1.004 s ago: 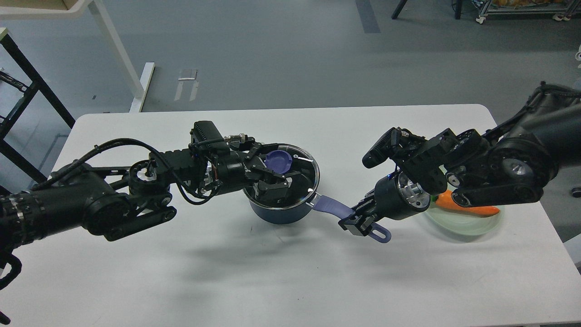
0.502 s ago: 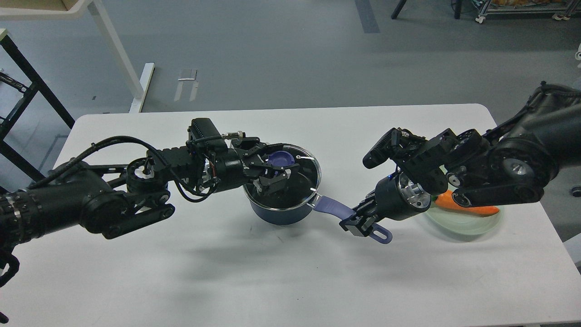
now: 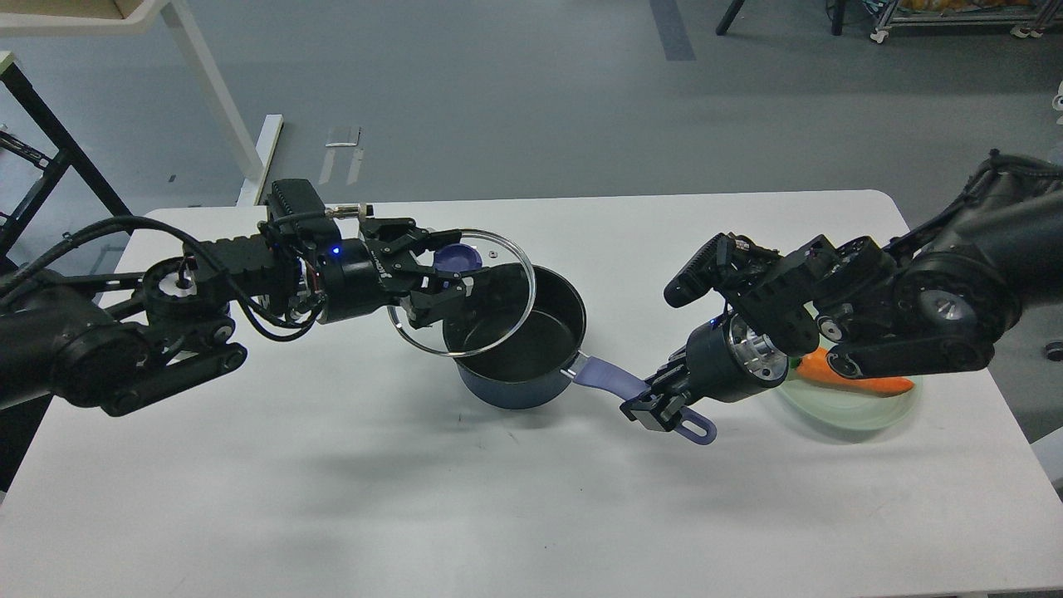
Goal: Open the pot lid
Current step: 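Lift the glass lid off the pot with the left gripper, then lower the glass lid onto the table beside the pot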
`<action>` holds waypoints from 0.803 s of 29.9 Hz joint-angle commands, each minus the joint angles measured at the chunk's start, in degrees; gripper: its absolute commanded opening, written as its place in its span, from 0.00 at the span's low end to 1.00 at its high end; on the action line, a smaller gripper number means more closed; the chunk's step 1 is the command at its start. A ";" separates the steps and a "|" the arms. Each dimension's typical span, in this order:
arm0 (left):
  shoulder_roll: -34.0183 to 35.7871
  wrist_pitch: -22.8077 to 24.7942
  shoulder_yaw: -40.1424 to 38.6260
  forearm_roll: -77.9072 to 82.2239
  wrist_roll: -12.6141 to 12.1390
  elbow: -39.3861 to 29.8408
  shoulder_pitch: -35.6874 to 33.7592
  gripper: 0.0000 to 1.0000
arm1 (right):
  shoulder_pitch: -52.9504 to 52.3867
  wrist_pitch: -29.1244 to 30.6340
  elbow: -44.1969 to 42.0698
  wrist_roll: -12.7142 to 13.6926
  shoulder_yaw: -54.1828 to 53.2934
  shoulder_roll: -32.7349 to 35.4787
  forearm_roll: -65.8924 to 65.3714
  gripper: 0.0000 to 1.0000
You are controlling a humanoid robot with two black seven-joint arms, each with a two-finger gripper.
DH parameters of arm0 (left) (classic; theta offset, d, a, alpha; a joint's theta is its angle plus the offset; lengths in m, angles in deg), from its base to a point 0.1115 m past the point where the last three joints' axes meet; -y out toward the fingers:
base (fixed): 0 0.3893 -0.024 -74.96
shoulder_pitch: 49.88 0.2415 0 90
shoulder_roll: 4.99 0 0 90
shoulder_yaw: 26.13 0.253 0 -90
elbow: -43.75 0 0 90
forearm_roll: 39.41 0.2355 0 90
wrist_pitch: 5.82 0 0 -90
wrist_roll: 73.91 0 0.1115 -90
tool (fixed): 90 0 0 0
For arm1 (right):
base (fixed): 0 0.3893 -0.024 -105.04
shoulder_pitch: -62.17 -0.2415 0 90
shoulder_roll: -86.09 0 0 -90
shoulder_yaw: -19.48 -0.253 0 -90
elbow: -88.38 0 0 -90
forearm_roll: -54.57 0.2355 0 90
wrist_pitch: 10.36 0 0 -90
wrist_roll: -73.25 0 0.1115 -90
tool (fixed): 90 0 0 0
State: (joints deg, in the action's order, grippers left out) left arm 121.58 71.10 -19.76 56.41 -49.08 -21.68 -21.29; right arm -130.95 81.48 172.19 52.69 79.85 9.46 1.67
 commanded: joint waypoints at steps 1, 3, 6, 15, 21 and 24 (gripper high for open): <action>4.03 -0.29 0.48 -1.95 0.14 0.13 0.94 0.46 | -0.06 0.01 -0.06 -0.10 -0.08 0.17 -0.01 0.24; 6.84 -0.37 0.48 -3.09 1.19 0.83 2.08 0.46 | 0.03 0.01 -0.06 -0.09 -0.08 0.34 -0.01 0.24; 10.36 -0.29 0.48 -5.38 3.18 2.76 3.58 0.46 | 0.38 0.01 -0.06 -0.01 0.01 0.25 -0.09 0.24; 12.13 -1.33 0.48 -6.88 3.18 15.15 11.13 0.46 | 0.03 0.01 -0.06 -0.09 -0.08 -0.10 -0.09 0.25; 10.37 -3.45 0.57 -8.81 3.18 21.40 14.74 0.47 | -0.06 0.01 -0.06 -0.01 -0.08 -0.71 -0.09 0.25; 9.75 -3.54 0.57 -8.99 3.18 22.10 15.53 0.47 | -0.06 0.01 -0.14 -0.01 -0.08 -0.80 -0.18 0.25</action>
State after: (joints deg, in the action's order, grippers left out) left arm 131.94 67.70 -19.26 47.74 -45.89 -0.51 -6.68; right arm -131.03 81.48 172.14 52.66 79.78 8.80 1.57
